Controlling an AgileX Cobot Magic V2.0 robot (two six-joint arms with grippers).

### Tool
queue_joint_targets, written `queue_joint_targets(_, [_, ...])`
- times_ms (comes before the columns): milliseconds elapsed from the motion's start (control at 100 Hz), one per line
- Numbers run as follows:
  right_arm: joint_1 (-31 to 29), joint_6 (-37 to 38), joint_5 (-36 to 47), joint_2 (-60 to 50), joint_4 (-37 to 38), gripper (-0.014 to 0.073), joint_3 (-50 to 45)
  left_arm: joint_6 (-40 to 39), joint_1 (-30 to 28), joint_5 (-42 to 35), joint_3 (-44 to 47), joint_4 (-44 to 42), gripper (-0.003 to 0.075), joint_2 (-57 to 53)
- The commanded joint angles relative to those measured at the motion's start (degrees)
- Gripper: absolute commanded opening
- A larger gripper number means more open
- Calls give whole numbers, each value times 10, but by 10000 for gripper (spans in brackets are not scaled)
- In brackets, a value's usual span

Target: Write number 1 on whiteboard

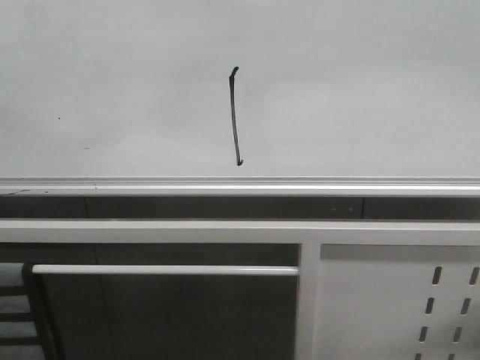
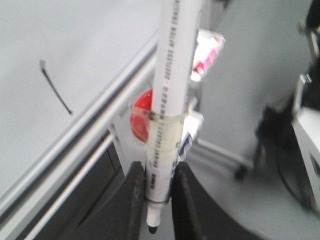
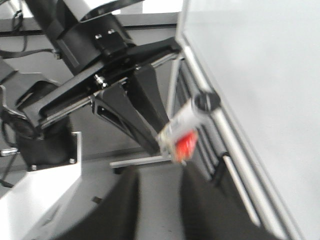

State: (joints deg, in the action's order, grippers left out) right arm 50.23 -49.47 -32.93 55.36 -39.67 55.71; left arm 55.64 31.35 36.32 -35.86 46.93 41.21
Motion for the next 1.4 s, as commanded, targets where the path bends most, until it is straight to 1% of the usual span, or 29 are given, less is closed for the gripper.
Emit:
queue_joint_targets(0, [-27,19,-10,-42,25,-83,17,-4,3,-99,2,66,-18,-2])
queue_joint_targets(70, [-40,31,-28,-70,52,-50,7,-4,3,-152,18,84,-18,-2])
queue_joint_targets(180, [-47,62,-34,-118,91,-50,-20,-3,3,-218,40,138,-18,-1])
queue_joint_targets(230, [-50,78,-34,-143,107,-50,-38,1,3,-230,47,162,-18,3])
queue_joint_targets(330, [-52,125,-23,-193,151,-50,-72,48,3,-226,49,206,-18,17])
queue_joint_targets(400, [-52,163,5,-225,179,-50,-99,95,8,-229,49,260,-18,30])
queue_joint_targets(480, [-52,195,45,-257,199,-50,-126,170,20,-232,49,328,-18,47])
queue_joint_targets(620, [-52,211,90,-299,206,-50,-164,303,62,-245,49,439,-18,85])
queue_joint_targets(760, [-52,215,92,-312,206,-50,-189,415,107,-292,49,532,-18,128])
queue_joint_targets(890, [-52,220,92,-312,206,-50,-202,491,117,-296,49,591,-18,158])
queue_joint_targets(1040, [-52,220,96,-312,206,-50,-202,507,117,-295,48,591,-18,170])
queue_joint_targets(1210, [-52,220,96,-312,206,-50,-202,507,117,-296,47,591,-18,170])
queue_joint_targets(1310, [-52,220,96,-312,206,-50,-202,512,117,-296,31,591,-18,170])
queue_joint_targets(1390, [-52,220,96,-312,206,-50,-202,531,117,-297,12,591,-18,170])
